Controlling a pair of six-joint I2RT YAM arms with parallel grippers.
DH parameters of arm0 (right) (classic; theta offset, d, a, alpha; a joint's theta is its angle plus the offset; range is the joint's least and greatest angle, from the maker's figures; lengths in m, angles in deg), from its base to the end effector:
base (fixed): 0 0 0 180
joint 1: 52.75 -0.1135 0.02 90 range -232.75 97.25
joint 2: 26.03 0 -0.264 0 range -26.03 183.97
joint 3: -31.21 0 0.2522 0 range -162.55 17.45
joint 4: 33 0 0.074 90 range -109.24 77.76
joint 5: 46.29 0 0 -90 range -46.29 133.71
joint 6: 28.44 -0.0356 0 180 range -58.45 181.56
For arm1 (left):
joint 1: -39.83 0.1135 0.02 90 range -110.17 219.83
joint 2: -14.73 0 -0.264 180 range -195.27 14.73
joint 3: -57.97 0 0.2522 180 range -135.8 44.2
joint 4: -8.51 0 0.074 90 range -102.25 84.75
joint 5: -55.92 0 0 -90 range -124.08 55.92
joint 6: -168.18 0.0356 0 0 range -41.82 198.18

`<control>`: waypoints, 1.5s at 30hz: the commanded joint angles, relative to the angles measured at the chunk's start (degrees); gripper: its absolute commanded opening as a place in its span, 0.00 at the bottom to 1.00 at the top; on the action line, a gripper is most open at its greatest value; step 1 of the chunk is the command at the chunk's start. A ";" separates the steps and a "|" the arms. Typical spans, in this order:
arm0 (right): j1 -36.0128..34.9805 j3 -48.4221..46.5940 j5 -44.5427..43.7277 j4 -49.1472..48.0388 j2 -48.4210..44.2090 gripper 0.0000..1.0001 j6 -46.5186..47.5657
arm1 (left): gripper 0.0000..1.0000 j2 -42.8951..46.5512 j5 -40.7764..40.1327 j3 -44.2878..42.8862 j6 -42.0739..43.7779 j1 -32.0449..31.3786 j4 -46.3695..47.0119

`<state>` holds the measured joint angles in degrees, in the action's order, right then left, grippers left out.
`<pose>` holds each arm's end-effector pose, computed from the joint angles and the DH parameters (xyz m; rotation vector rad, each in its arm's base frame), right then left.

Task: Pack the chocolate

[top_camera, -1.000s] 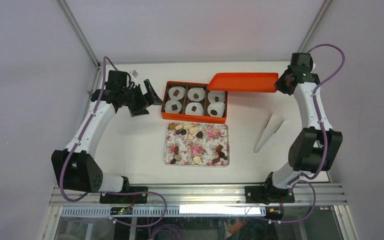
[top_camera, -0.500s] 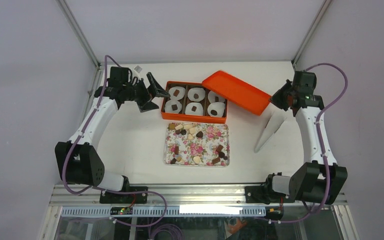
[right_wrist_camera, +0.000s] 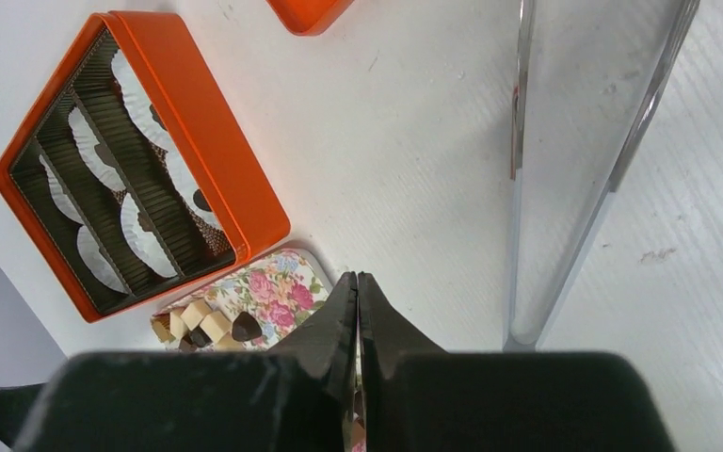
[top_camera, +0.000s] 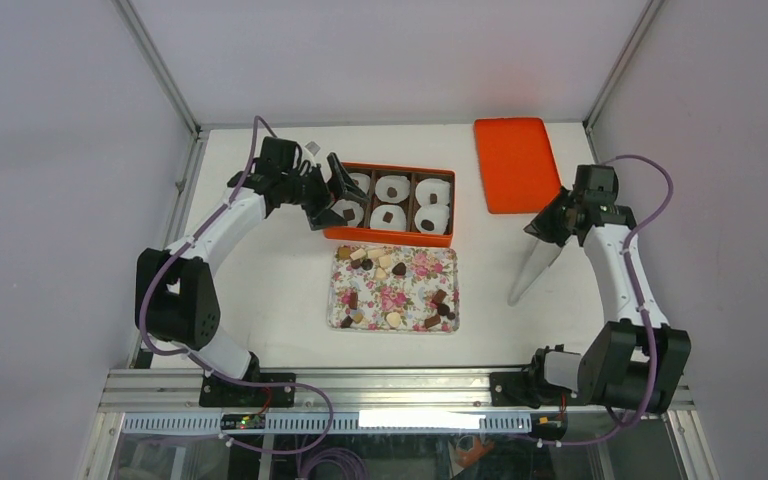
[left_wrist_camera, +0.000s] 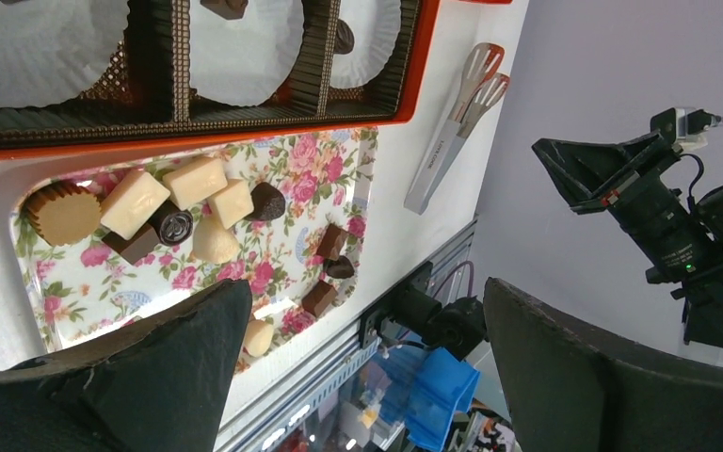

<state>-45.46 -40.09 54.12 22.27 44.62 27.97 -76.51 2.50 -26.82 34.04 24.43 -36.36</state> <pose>0.2466 -0.0251 0.2766 0.8212 2.4157 0.4113 0.3226 -0.1109 0.2690 -0.3543 2.6026 -1.2032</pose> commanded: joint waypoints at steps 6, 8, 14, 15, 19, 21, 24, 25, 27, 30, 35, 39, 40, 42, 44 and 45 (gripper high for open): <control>-8.02 -17.04 -10.88 5.64 13.08 0.51 10.75 | 0.99 3.88 -0.60 1.72 -1.11 0.11 3.99; -9.31 -21.20 -12.09 6.18 18.74 0.54 12.42 | 0.99 4.96 -1.51 1.83 -0.67 0.15 3.89; -16.54 -39.09 -19.01 10.38 38.20 0.57 16.71 | 0.99 8.01 -4.65 3.01 0.38 1.15 2.22; -17.05 -42.27 -18.70 11.15 41.17 0.57 16.66 | 0.99 8.33 -4.67 3.26 0.44 1.65 2.05; -18.34 -53.84 -20.67 13.70 51.94 0.57 16.62 | 0.99 9.06 -4.66 4.67 0.20 3.17 1.55; -18.82 -58.35 -21.96 14.13 56.38 0.54 17.52 | 0.99 9.23 -4.75 5.11 0.35 3.97 1.48; -19.22 -64.61 -24.09 15.11 62.26 0.50 19.69 | 0.99 8.82 -4.60 5.31 0.49 5.07 1.21; -19.24 -66.15 -24.65 15.52 63.79 0.50 20.21 | 0.99 8.54 -4.52 5.25 0.65 5.39 1.14; -19.22 -68.35 -25.02 16.18 66.40 0.49 21.01 | 0.99 7.87 -4.33 5.22 0.72 5.91 1.11; -19.10 -69.06 -23.90 15.61 68.38 0.46 21.02 | 0.99 6.15 -3.99 4.98 0.79 6.40 1.02; -19.15 -68.27 -22.35 15.43 69.45 0.20 19.49 | 0.99 3.86 -3.40 4.33 0.81 6.74 1.04; -19.15 -64.24 -20.50 13.63 65.97 0.00 18.27 | 0.99 3.21 -3.54 3.51 1.06 6.92 0.82; -19.15 -62.35 -20.37 12.42 64.46 0.00 17.89 | 0.99 3.05 -3.34 3.23 1.19 6.96 0.72; -19.15 -58.27 -19.83 9.29 60.44 0.00 17.42 | 0.99 3.11 -1.88 2.60 2.02 6.96 0.73; -19.14 -55.24 -18.53 6.73 56.33 0.00 17.72 | 0.99 4.13 -1.96 2.29 2.34 6.96 0.48; -19.13 -54.15 -17.84 5.70 54.52 0.00 17.85 | 0.99 4.68 -2.19 2.19 2.53 7.00 0.30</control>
<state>-64.82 -98.54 33.53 32.59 108.95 47.05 -74.13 -1.94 -21.66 34.74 30.64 -37.06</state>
